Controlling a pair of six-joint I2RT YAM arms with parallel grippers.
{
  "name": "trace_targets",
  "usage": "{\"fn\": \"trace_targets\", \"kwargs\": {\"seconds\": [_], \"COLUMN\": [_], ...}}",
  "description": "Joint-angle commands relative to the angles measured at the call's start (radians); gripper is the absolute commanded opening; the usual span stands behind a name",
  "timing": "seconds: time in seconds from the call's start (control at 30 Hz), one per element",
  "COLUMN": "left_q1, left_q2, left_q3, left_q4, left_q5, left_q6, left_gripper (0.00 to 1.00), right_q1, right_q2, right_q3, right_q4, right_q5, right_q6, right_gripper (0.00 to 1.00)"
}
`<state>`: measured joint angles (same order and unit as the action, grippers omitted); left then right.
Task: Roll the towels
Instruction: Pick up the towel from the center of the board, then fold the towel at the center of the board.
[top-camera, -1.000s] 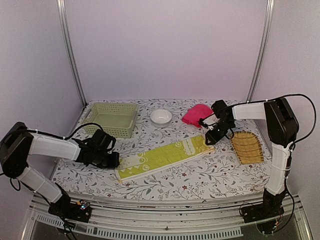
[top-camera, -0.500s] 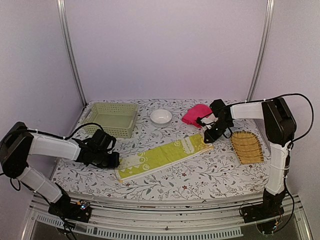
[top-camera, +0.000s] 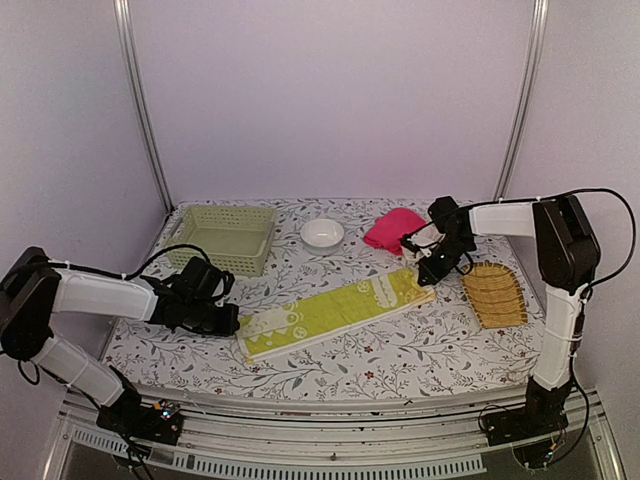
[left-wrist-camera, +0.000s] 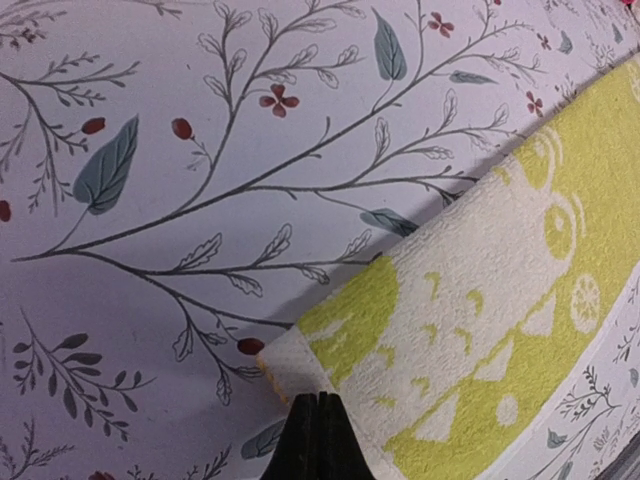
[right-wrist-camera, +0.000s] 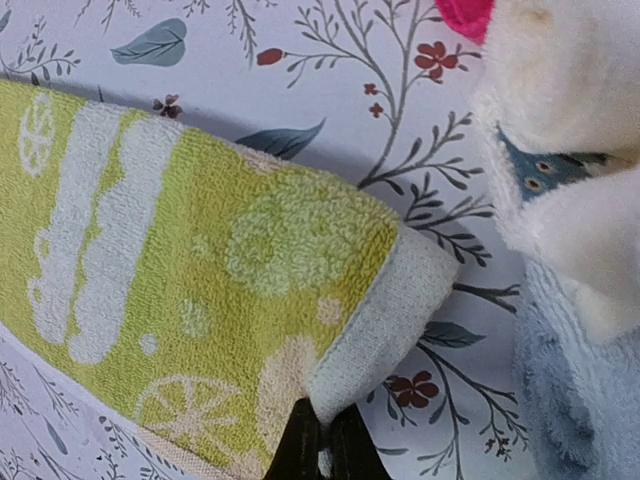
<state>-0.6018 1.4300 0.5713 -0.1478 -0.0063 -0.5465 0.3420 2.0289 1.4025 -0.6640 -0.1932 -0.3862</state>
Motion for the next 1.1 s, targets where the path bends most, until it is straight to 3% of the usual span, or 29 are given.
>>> {"fn": "trace_targets", "kwargs": {"seconds": [0.0, 0.13, 0.23, 0.37, 0.57, 1.07], "left_q1": [0.002, -0.005, -0.011, -0.014, -0.015, -0.024], "left_q2": [-0.002, 0.01, 0.007, -0.002, -0.009, 0.011], "left_q3": [0.029, 0.046, 0.048, 0.044, 0.042, 0.039], "left_q4": [-0.015, -0.017, -0.019, -0.025, -0.027, -0.036], "left_q5": [0.02, 0.033, 0.031, 0.023, 0.014, 0.011], "left_q6": [0.033, 0.035, 0.035, 0.036, 0.036, 0.013], "left_gripper": [0.04, 0.18, 0.22, 0.22, 0.22, 0.2], "right_q1": [-0.036, -0.042, -0.055, -0.061, -0.051, 0.107], "right_q2": [-0.079, -0.101, -0.109, -0.128, -0.153, -0.094], "right_q3": [0.051, 0.057, 0.073, 0.115, 0.174, 0.23], "right_q4": [-0.097, -0.108, -0.121, -0.154, -0.227, -0.254], "right_q5": [-0.019, -0.01, -0.003, -0.024, -0.211, -0.542], "right_q6": [-0.008, -0.008, -0.006, -0.005, 0.011, 0.043], "right_gripper": [0.02, 0.02, 0.02, 0.02, 0.02, 0.02]}}
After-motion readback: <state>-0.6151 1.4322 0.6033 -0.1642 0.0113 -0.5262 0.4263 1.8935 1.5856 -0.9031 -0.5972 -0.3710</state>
